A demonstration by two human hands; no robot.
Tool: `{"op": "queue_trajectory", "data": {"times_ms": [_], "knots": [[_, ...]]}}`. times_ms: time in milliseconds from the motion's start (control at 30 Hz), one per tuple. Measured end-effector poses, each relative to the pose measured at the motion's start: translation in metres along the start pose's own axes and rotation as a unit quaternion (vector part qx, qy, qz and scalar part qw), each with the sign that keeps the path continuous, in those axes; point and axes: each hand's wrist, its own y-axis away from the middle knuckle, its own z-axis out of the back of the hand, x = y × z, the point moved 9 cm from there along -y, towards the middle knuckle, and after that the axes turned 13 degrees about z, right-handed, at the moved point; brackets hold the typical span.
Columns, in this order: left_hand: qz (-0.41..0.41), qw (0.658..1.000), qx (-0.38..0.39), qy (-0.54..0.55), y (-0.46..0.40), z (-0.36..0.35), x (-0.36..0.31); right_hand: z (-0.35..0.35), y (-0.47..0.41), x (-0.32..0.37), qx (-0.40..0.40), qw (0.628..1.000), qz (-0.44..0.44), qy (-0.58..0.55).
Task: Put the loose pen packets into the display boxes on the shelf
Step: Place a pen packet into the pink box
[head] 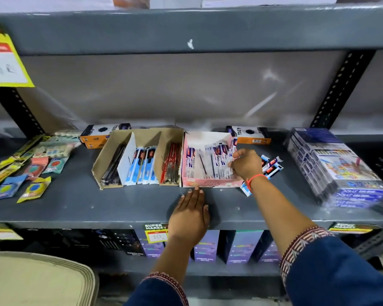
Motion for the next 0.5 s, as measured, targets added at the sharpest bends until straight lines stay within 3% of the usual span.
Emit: {"op": "queue_trajectory", "data": {"times_ms": [167,500], "knots": [[0.004,1.000,-0.029,0.006,0.002,0.012,-0.003,-0.013,-0.011,0.002,0.038,0.986,0.031,0.157],[-0.005,0.998,-0.042,-0.036,0.003,0.017,-0.006,-0.033,-0.008,0.009,0.080,0.947,0.071,0.304]]}}
